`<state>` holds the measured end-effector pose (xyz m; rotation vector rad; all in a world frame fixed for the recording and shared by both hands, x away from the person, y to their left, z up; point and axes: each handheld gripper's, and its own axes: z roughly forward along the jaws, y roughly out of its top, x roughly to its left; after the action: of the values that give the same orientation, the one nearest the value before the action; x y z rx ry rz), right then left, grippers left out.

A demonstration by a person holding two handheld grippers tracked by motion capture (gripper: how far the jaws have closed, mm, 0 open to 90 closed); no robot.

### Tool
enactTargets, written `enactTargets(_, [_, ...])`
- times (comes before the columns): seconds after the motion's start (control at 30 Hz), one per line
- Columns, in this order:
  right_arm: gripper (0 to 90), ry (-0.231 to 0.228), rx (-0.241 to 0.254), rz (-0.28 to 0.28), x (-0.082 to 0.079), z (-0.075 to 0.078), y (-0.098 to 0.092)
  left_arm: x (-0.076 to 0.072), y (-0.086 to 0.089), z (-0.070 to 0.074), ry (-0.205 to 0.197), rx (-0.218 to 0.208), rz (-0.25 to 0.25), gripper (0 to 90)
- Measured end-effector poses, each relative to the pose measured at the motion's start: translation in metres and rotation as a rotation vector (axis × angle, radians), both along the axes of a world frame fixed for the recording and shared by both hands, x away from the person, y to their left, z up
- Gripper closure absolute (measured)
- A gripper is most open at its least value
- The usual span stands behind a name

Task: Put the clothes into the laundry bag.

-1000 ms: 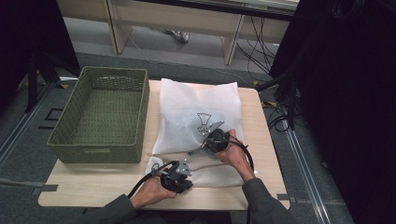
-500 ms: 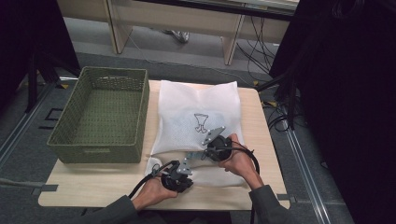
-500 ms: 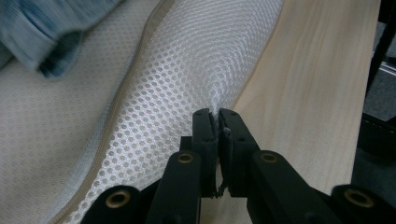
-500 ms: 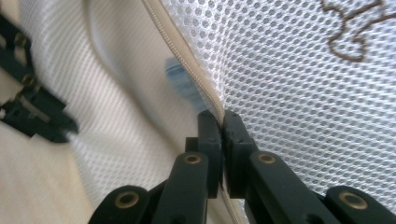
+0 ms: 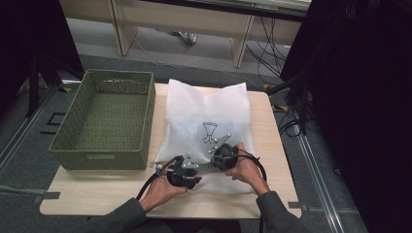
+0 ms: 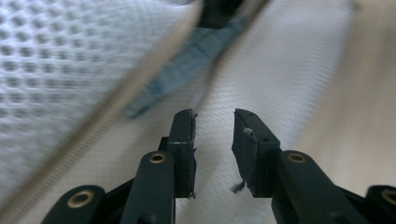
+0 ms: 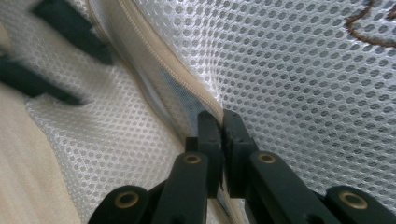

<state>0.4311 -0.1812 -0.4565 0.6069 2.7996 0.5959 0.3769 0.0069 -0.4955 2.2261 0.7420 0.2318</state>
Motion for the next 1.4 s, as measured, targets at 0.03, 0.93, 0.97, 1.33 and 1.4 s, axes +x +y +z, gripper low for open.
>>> enactTargets(0.03, [88.4, 0.000, 0.000, 0.000, 0.000, 0.000, 0.000, 0.004, 0.000, -0.001, -0.008, 0.010, 0.015, 68.2])
enactTargets(0.93, [88.5, 0.072, -0.044, -0.021, 0.006, -0.019, 0.011, 0.038, -0.021, -0.017, -0.062, -0.044, 0.215, 83.0])
enactTargets(0.97, [88.5, 0.063, -0.041, -0.038, 0.007, -0.021, 0.011, 0.035, -0.015, -0.014, -0.072, -0.003, 0.179, 82.0])
enactTargets(1.33, [88.4, -0.032, -0.079, -0.062, 0.013, -0.021, 0.006, 0.002, 0.032, 0.017, -0.089, -0.039, 0.085, 81.6])
enactTargets(1.4, [88.3, -0.038, -0.086, -0.072, 0.014, -0.022, 0.005, 0.001, 0.034, 0.018, -0.081, -0.040, 0.084, 81.5])
